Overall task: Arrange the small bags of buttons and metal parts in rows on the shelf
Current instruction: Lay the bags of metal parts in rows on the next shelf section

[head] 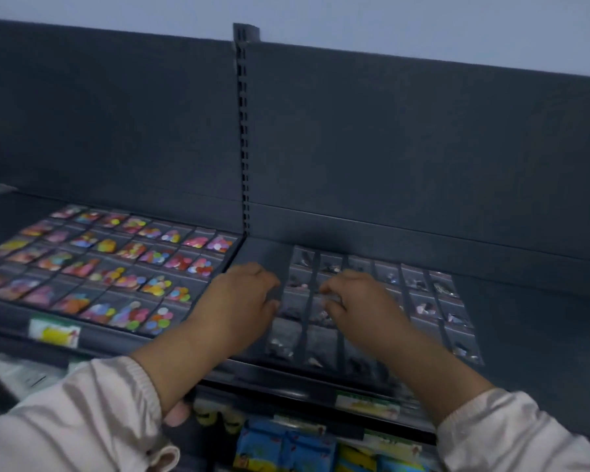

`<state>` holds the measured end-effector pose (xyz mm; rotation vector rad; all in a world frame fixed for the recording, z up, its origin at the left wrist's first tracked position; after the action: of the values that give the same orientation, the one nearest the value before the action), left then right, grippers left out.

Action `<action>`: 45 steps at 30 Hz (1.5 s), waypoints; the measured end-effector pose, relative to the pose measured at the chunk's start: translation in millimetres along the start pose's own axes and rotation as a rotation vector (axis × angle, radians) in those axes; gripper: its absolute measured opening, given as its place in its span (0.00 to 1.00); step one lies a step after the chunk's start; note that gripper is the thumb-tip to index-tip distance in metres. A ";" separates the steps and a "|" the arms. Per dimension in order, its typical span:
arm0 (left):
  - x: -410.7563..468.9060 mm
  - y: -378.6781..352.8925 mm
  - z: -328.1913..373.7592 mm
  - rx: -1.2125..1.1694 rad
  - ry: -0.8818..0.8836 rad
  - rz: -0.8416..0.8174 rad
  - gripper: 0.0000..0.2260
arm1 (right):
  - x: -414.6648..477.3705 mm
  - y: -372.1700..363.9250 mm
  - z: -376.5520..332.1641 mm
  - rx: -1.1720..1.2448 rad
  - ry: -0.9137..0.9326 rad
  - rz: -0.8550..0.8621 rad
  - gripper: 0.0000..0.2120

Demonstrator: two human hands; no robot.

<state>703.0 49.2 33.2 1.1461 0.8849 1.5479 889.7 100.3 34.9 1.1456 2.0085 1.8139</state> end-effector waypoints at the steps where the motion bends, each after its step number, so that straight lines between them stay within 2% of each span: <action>1: -4.9 10.0 -14.4 0.005 0.025 0.017 0.16 | 11.6 -4.9 -13.0 0.004 0.022 -0.001 0.10; 7: -48.9 75.8 -119.6 0.013 0.182 0.079 0.18 | 78.5 -38.9 -117.4 0.058 0.137 -0.032 0.12; 11: -81.1 117.1 -197.2 0.060 0.250 0.106 0.13 | 121.6 -67.7 -195.0 0.120 0.205 -0.064 0.13; 15: -110.3 156.4 -273.2 0.095 0.336 0.146 0.14 | 164.6 -94.0 -269.3 0.129 0.283 -0.043 0.11; 22: -147.1 208.8 -372.9 0.124 0.443 0.175 0.16 | 232.0 -133.5 -362.2 0.184 0.285 -0.063 0.13; 24: -148.0 216.5 -395.4 0.111 0.466 0.188 0.16 | 250.6 -143.7 -375.2 0.212 0.269 -0.082 0.13; 28: -138.6 224.6 -433.4 0.074 0.520 0.196 0.17 | 293.0 -162.4 -389.0 0.238 0.232 -0.087 0.06; 39: -51.4 245.4 -539.5 0.118 0.697 0.262 0.17 | 447.8 -223.6 -388.9 0.484 0.072 -0.113 0.07; 45: 0.1 234.6 -599.3 0.065 0.775 0.269 0.16 | 520.8 -260.4 -380.9 0.502 0.018 -0.143 0.08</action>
<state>63.8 -12.4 76.6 0.7095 1.3224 2.2597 197.4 165.8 59.2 1.0614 2.5683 1.2897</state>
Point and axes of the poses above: each hand's wrist, its own x-axis towards the middle knuckle, its own y-axis out of the back of the hand, z = x × y, the point moved 2 cm from there along x, towards the middle knuckle, and after that the axes turned 11 degrees about y, right-handed, at the moved point
